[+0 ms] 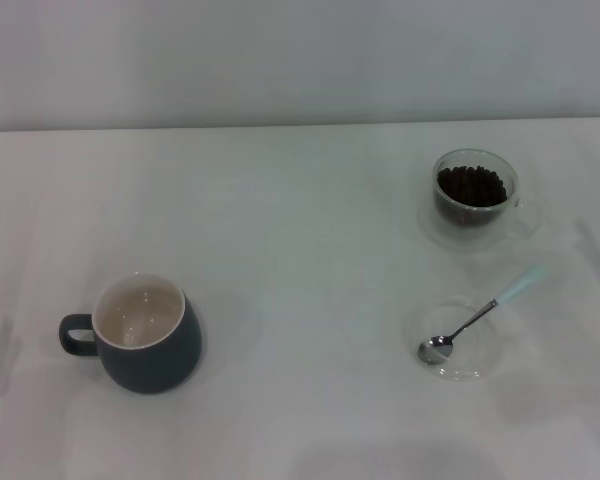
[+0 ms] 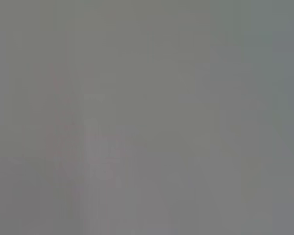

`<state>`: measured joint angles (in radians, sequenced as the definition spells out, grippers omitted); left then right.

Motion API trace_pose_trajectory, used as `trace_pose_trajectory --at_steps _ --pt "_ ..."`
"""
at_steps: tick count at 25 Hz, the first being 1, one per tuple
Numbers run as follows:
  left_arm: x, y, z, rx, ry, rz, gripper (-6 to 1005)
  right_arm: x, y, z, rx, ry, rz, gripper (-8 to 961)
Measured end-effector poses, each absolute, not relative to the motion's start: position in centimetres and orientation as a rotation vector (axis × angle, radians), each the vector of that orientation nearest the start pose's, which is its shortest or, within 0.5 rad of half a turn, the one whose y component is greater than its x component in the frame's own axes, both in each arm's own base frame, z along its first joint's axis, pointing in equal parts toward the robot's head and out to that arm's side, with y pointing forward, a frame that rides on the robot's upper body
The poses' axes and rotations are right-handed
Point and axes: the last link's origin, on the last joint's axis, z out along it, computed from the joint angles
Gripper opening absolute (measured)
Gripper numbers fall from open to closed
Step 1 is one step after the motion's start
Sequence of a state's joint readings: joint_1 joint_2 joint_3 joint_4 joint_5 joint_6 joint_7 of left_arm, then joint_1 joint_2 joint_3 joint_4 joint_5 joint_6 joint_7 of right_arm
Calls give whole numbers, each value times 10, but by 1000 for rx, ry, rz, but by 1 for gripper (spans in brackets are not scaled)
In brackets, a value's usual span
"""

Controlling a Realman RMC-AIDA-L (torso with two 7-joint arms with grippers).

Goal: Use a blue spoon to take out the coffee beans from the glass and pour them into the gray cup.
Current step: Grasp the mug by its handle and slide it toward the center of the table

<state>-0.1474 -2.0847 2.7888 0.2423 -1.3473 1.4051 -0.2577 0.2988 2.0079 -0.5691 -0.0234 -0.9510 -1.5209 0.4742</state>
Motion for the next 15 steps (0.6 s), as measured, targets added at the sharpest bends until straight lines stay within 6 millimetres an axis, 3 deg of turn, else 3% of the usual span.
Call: trace_pose_trajectory --at_steps 15 --pt "-369 216 -21 -1399 -764 -810 886 366 272 54 -1528 494 908 874"
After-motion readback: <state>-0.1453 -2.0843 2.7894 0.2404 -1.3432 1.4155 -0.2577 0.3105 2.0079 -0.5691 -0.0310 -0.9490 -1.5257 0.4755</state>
